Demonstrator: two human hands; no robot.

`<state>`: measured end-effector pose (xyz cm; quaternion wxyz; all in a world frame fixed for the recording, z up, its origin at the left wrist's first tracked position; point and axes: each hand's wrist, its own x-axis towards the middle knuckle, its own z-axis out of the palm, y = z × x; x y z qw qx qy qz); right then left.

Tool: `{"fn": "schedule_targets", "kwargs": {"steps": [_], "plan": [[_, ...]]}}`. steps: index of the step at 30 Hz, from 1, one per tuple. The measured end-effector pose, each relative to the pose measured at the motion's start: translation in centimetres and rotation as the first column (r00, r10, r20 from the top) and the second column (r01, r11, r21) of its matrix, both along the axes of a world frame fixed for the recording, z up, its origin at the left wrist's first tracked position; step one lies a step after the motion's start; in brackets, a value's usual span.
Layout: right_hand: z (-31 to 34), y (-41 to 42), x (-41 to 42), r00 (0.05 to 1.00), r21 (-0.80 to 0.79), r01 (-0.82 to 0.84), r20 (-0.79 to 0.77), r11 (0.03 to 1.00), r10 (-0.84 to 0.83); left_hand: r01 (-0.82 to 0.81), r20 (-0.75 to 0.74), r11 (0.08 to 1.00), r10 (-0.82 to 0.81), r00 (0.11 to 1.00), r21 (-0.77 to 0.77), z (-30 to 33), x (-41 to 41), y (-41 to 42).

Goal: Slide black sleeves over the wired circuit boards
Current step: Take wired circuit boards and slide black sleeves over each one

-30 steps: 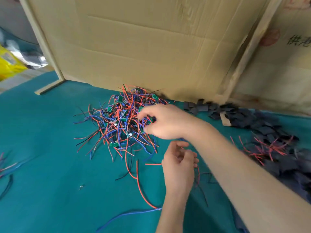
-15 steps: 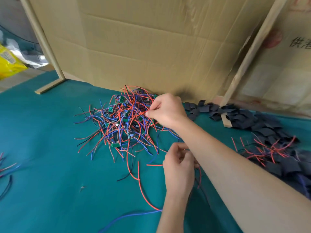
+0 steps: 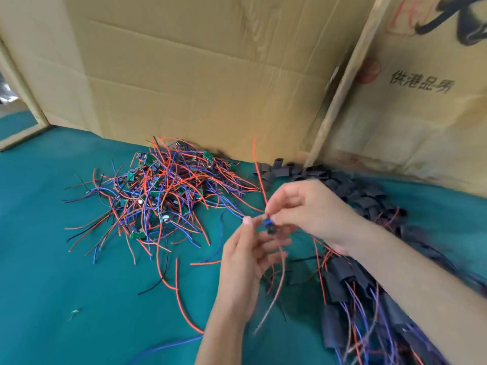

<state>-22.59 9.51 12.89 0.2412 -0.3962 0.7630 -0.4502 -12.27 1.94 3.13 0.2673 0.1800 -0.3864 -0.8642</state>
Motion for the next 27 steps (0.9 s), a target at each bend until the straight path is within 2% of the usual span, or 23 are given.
{"fn": "schedule_targets", "kwargs": {"steps": [1, 2, 3, 6, 7, 9, 12, 14, 15, 18, 24, 27], "plan": [[-0.8, 0.4, 0.2, 0.971, 0.096, -0.016, -0.236, 0.995, 0.038, 0.042, 0.005, 0.999, -0.042, 0.999, -0.02, 0.1, 0.1, 0.1], [-1.4, 0.7, 0.3, 0.911, 0.193, -0.021, -0.4, 0.981, 0.098, 0.069, 0.03, 0.995, -0.067, 0.997, -0.072, 0.0, 0.1, 0.3], [-1.5, 1.1, 0.2, 0.862, 0.276, -0.025, -0.481, 0.961, 0.16, 0.079, 0.066, 0.988, -0.07, 0.995, -0.134, -0.1, 0.1, 0.5], [-0.1, 2.1, -1.6, 0.855, 0.428, -0.044, -0.452, 0.903, 0.256, 0.048, 0.119, 0.974, -0.022, 0.993, -0.222, -0.6, 0.0, 0.7], [0.5, 2.3, -3.0, 0.845, 0.457, -0.003, -0.475, 0.89, 0.247, 0.037, 0.123, 0.976, -0.01, 0.992, -0.215, -0.6, -0.1, 0.7], [1.6, 2.7, -6.6, 0.781, 0.478, 0.183, -0.601, 0.859, 0.168, 0.02, 0.131, 0.979, 0.007, 0.991, -0.202, -0.6, -0.1, 0.7], [2.2, 3.9, -12.3, 0.735, 0.561, 0.449, -0.675, 0.695, 0.07, 0.009, 0.141, 0.98, 0.02, 0.99, -0.199, -0.8, -0.2, 0.9], [1.5, 5.0, -14.9, 0.786, 0.669, 0.477, -0.615, 0.57, 0.064, 0.004, 0.149, 0.98, 0.026, 0.988, -0.2, -0.9, -0.2, 0.8], [1.0, 5.5, -15.9, 0.819, 0.697, 0.462, -0.572, 0.547, 0.038, 0.002, 0.153, 0.979, 0.029, 0.988, -0.202, -0.9, -0.3, 0.7], [-0.7, 6.4, -16.9, 0.872, 0.687, 0.43, -0.485, 0.586, -0.07, -0.001, 0.153, 0.979, 0.033, 0.988, -0.205, -1.1, -0.3, 0.7], [-1.3, 6.9, -17.3, 0.827, 0.534, 0.492, -0.533, 0.687, -0.178, 0.002, 0.141, 0.983, 0.025, 0.99, -0.186, -1.3, -0.4, 0.6], [0.9, 6.9, -16.2, 0.81, 0.374, 0.496, -0.525, 0.783, -0.262, -0.003, 0.133, 0.981, 0.029, 0.991, -0.193, -1.4, -0.4, 0.5]]}}
